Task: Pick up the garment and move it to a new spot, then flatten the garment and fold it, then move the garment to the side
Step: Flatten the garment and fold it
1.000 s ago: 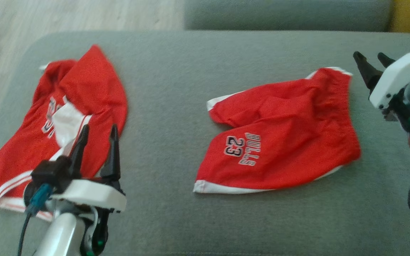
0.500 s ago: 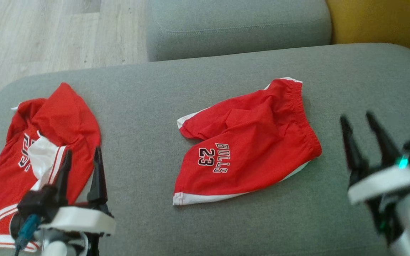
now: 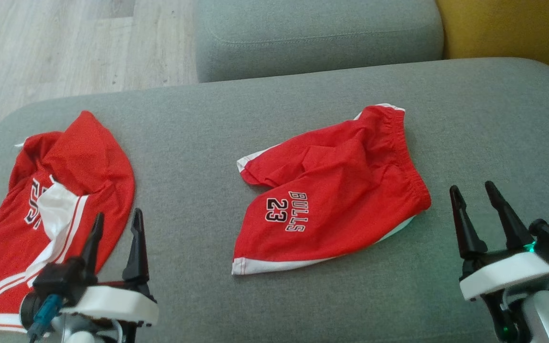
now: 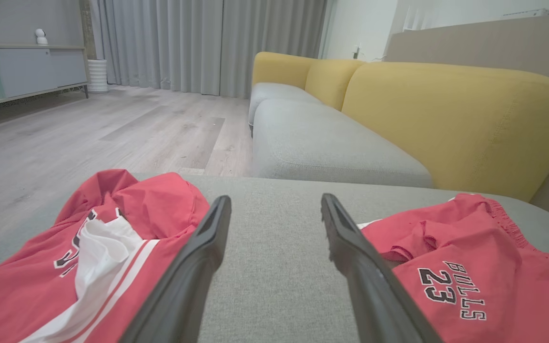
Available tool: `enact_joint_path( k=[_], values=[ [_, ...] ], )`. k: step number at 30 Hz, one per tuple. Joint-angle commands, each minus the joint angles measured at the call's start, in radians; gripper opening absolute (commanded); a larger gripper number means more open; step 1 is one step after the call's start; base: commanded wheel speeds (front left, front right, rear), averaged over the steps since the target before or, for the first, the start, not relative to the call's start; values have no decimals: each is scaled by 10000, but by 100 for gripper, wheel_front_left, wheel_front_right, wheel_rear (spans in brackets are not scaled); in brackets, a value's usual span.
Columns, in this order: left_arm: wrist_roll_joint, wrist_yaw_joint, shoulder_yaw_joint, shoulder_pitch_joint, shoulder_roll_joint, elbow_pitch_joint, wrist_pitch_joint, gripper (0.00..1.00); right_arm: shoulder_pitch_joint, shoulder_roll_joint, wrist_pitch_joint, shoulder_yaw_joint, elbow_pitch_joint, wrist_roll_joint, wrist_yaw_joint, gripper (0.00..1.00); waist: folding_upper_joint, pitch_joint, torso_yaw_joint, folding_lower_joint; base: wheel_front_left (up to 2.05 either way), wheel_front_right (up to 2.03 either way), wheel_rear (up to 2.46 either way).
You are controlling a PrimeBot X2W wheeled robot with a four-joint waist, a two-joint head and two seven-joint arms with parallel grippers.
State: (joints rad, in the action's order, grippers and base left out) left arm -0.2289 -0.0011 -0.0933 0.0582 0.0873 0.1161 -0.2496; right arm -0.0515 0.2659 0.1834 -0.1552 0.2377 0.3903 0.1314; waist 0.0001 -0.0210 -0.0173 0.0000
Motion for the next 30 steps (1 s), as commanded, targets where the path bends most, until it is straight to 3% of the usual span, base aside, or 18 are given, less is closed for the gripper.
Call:
enact_joint_path(
  k=[1,5,11,14,22,30],
  values=[
    [84,-51,390,-496,18,-253,-122,100,-332,187,-61,-141,-302,-55,-7,100,-1,3,25,0,0,0,0],
    [-28,-546,57,-485,-41,192,-10,100,-658,607,-932,-454,-36,17,-7,100,-1,38,31,0,0,0,0],
    [-570,-1159,-1280,-929,98,990,2182,100,-1771,1748,-3669,-1569,1031,629,-7,100,-1,306,232,0,0,0,0],
    [-1037,-1252,-1944,-1274,126,1142,3199,100,-2411,2182,-4310,-2131,1377,1025,-7,100,-1,650,410,0,0,0,0],
    [-1652,-1292,-3451,-2294,264,1503,4486,100,-3580,2844,-5041,-3676,2471,1843,-7,100,-1,1466,826,0,0,0,0],
    [-1964,-1294,-4064,-2949,421,2125,4905,100,-4246,3026,-5063,-4706,3203,2493,-7,100,-1,1750,931,0,0,0,0]
  ],
)
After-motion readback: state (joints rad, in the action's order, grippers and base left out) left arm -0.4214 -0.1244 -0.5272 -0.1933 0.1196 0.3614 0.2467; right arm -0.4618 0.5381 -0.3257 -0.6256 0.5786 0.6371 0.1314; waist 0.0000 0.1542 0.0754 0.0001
